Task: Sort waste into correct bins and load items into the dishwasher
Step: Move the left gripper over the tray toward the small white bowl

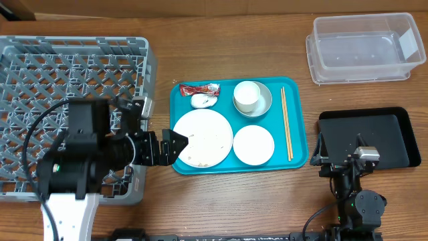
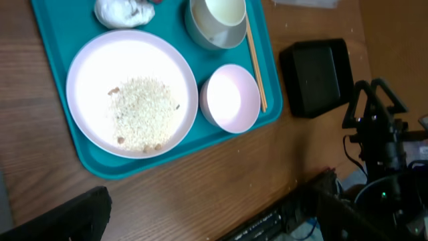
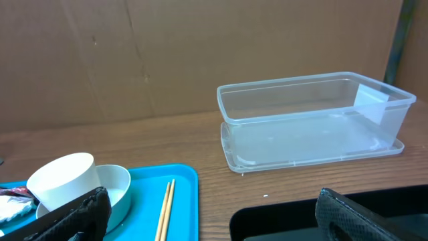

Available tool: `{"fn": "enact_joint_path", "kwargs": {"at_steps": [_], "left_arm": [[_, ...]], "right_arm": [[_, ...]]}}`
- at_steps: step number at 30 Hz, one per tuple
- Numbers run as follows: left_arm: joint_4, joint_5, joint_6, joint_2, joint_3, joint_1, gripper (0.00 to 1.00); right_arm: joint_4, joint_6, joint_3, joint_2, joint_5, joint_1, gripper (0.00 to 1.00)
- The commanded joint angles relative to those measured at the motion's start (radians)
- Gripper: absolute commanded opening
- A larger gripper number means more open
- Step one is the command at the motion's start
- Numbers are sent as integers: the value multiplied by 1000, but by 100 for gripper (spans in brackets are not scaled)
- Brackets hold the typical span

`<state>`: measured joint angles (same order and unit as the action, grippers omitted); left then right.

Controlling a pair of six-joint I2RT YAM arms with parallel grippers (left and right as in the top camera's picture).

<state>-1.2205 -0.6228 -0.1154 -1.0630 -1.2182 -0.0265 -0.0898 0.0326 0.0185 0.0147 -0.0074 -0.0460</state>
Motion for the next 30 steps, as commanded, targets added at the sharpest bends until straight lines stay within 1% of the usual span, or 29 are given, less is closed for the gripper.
{"fn": "enact_joint_path", "kwargs": {"at_steps": [1, 4, 6, 8, 10, 12, 13, 16, 18, 22, 26, 30], "left_arm": [[-18, -74, 104, -53, -26, -20, 100], [-24, -39, 131, -61, -26, -68, 100], [-24, 36, 126, -61, -26, -125, 100], [-21, 120, 86, -61, -26, -182, 100], [-6, 224, 13, -62, -26, -252, 100], [24, 294, -50, -63, -26, -322, 100], [45, 312, -63, -64, -26, -356, 100], [141, 315, -79, -69, -26, -437, 100], [196, 315, -123, -75, -26, -473, 100], [252, 309, -230, -96, -25, -518, 100], [315, 263, -222, -153, -25, -579, 100], [345, 270, -222, -243, -26, -672, 100]], "right_arm": [[6, -3, -11, -12, 6, -5, 100], [6, -3, -11, -12, 6, -5, 100], [6, -3, -11, -12, 6, -5, 100], [6, -3, -11, -12, 6, -5, 100], [6, -3, -11, -12, 6, -5, 100], [6, -3, -11, -12, 6, -5, 100], [6, -3, -11, -12, 6, -5, 99], [6, -3, -11, -12, 6, -5, 100], [6, -3, -11, -12, 6, -5, 100], [6, -3, -11, -12, 6, -5, 100], [6, -3, -11, -12, 6, -5, 99], [6, -3, -11, -12, 6, -5, 100]]}}
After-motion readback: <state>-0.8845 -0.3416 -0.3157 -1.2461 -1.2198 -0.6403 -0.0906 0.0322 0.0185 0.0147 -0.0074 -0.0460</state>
